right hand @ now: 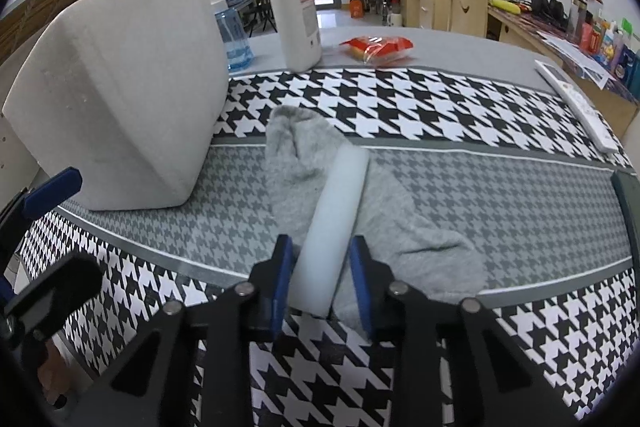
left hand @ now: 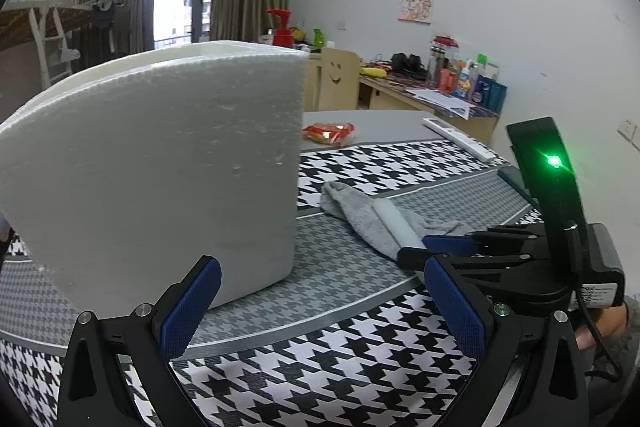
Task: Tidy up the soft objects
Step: 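Close the right gripper around the white foam roll lying on the sock, then close the left gripper on the grey sock while the right gripper holds the roll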
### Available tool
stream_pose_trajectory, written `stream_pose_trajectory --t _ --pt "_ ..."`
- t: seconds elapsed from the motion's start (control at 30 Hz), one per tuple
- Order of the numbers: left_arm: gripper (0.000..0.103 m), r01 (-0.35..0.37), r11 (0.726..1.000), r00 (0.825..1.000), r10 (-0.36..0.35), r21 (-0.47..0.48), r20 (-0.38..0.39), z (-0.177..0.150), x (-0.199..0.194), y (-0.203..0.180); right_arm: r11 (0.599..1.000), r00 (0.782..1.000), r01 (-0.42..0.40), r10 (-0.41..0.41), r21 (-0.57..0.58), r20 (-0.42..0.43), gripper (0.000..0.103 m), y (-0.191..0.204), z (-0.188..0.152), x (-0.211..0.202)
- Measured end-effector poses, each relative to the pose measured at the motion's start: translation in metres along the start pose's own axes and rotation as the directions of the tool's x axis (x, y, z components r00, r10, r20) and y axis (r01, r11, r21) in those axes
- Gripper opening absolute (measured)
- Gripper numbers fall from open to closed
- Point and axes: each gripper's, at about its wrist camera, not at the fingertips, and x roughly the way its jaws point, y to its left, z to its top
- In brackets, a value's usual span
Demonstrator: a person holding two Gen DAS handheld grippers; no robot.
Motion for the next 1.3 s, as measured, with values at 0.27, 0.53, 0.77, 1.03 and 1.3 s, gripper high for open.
stream_pose_trajectory --t 0.27,0.53,0.77,1.03,1.3 --pt "0.102 0.033 0.999 0.999 -0.033 0.013 -0.006 0.002 0.001 -0.006 1.0 1.0 -0.004 0.004 0.005 0.003 0.027 -0.003 0.001 0.0" --pt "0.102 0.023 1.0 1.0 -0.022 0.018 -0.013 0.003 0.003 -0.009 1.0 0.999 -0.028 0.028 0.015 0.018 0.018 -0.007 0.0 -0.004" --pt "0.102 0.02 0.999 1.0 -0.02 0.032 -0.013 0.003 0.002 -0.014 0.999 0.998 -0.036 0.035 0.025 0.06 0.018 -0.014 0.0 -0.02" --pt "0.102 0.014 0.999 1.0 -0.013 0.048 -0.02 0.004 0.005 -0.025 0.998 0.994 -0.025 0.019 0.056 0.11 0.018 -0.031 -0.001 -0.043" --pt "0.102 -0.005 0.998 1.0 0.006 0.062 -0.03 0.007 0.009 -0.037 0.996 0.991 -0.019 0.008 0.083 0.137 0.018 -0.046 -0.007 -0.055"
